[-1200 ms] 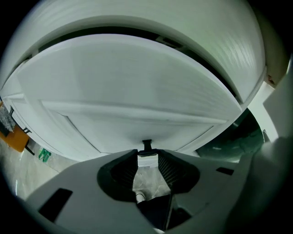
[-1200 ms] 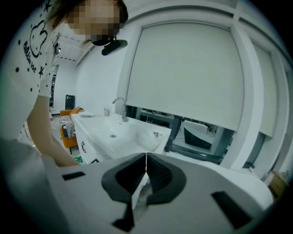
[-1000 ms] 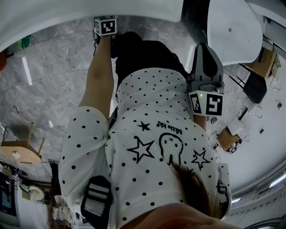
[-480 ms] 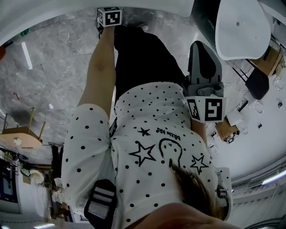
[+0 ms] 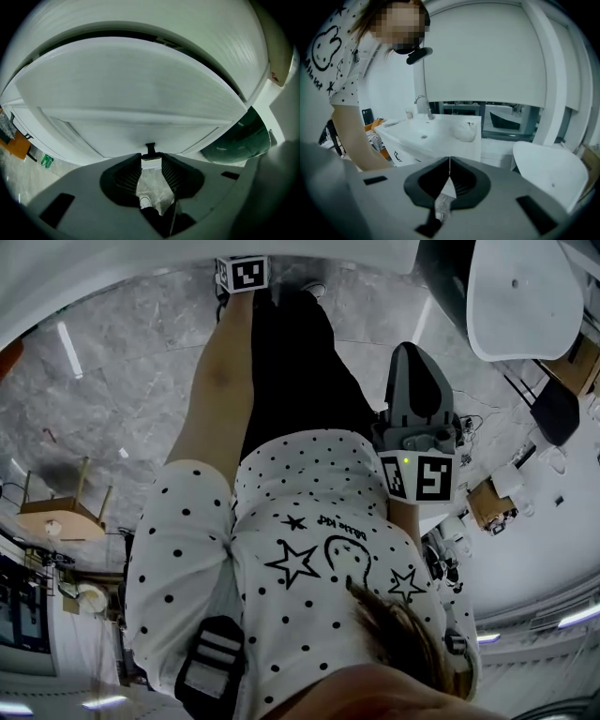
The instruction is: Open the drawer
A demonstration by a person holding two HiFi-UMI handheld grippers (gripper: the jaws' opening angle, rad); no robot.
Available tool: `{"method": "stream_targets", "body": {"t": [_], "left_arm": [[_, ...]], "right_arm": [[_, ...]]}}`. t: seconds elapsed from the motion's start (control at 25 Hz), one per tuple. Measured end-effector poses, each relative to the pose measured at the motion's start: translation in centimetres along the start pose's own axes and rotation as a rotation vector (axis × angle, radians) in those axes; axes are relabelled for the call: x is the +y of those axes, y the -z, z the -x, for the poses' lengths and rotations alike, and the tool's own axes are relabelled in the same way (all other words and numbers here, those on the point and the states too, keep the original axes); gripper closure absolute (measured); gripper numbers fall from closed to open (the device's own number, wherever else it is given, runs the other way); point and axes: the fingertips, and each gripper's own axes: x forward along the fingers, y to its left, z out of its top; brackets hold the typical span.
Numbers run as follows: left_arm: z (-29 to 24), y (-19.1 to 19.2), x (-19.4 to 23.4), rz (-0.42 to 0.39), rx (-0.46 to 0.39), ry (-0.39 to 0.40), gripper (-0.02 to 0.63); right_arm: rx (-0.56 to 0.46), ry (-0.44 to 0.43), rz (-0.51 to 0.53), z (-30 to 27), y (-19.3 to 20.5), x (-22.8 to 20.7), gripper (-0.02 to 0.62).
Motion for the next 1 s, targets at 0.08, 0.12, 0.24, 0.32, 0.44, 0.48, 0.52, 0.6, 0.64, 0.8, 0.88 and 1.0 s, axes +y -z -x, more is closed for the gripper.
{"method": "stream_targets", "body": {"t": [0.08,0.12,0.24,0.32,0.44,0.48,0.52,0.6,0.64,0.8,0.88,1.0], "left_arm": [[0.0,-0.4,0.0,0.001,-0.005,0.000,0.469],[0.1,-0.4,0.0,0.000,-0.005,0.000,0.469],[0.3,-0.2,0.0,-0.005,0.001,0.001,0.469],[0.2,0.0,0.0,-0.007,0.006,0.004,0.469],[0.2,-0.1,-0.1,-0.010,0.007,0.006,0.469],[0.2,-0.1,-0.3,-0.010,0.007,0.007,0.469],[0.3,-0.2,-0.4,-0.010,0.007,0.008,0.469],[0.5,-0.2,-0.4,-0.011,0.007,0.010,0.470],[0.5,-0.2,-0.4,-0.014,0.007,0.010,0.471],[0.6,0.0,-0.1,-0.016,0.005,0.007,0.471],[0.7,0.1,-0.1,-0.011,0.005,0.005,0.471],[0.8,0.2,0.0,-0.004,0.005,0.003,0.471]], "right_arm": [[0.004,0.009,-0.012,0.3,0.4,0.2,0.581],[0.007,0.015,-0.019,0.6,0.6,0.3,0.581],[0.009,0.036,-0.036,1.0,0.9,0.2,0.581],[0.008,0.048,-0.044,1.0,1.1,0.1,0.581],[0.007,0.055,-0.048,1.0,1.0,0.0,0.581],[0.007,0.056,-0.048,1.0,1.0,-0.1,0.581],[0.008,0.056,-0.049,1.0,0.9,-0.1,0.581],[0.010,0.054,-0.048,0.9,0.8,0.1,0.581],[0.010,0.052,-0.048,0.8,0.6,0.2,0.581],[0.011,0.048,-0.040,0.4,0.5,0.4,0.581],[0.012,0.043,-0.038,0.2,0.5,0.5,0.581],[0.012,0.036,-0.034,0.0,0.3,0.6,0.581]]}}
